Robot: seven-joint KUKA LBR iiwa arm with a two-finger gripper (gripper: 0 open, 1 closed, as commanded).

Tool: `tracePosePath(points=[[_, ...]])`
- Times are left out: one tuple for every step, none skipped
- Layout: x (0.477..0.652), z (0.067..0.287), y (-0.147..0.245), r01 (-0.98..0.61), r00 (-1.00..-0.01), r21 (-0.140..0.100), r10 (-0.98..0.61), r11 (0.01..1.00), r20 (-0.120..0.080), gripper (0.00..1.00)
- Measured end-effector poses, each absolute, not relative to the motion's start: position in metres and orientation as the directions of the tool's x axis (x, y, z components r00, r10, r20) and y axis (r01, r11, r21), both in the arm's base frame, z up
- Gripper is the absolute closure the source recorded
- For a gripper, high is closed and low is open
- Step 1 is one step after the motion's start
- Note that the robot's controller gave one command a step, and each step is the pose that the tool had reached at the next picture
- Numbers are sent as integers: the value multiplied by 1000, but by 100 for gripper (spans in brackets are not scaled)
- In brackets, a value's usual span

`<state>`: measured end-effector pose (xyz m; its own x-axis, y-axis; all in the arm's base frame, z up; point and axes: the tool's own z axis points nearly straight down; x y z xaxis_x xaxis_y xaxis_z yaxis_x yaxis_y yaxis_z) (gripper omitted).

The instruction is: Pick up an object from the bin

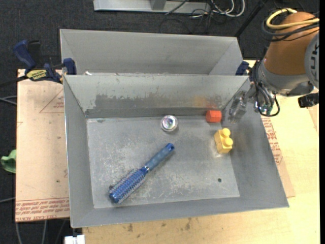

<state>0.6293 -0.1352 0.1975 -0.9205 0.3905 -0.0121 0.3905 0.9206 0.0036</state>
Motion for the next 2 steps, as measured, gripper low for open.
tracePosePath(points=[[627, 192, -135, 390, -921, 1, 390, 921, -3, 0], [624, 97, -139, -58, -998, 2, -58, 998, 4, 0]])
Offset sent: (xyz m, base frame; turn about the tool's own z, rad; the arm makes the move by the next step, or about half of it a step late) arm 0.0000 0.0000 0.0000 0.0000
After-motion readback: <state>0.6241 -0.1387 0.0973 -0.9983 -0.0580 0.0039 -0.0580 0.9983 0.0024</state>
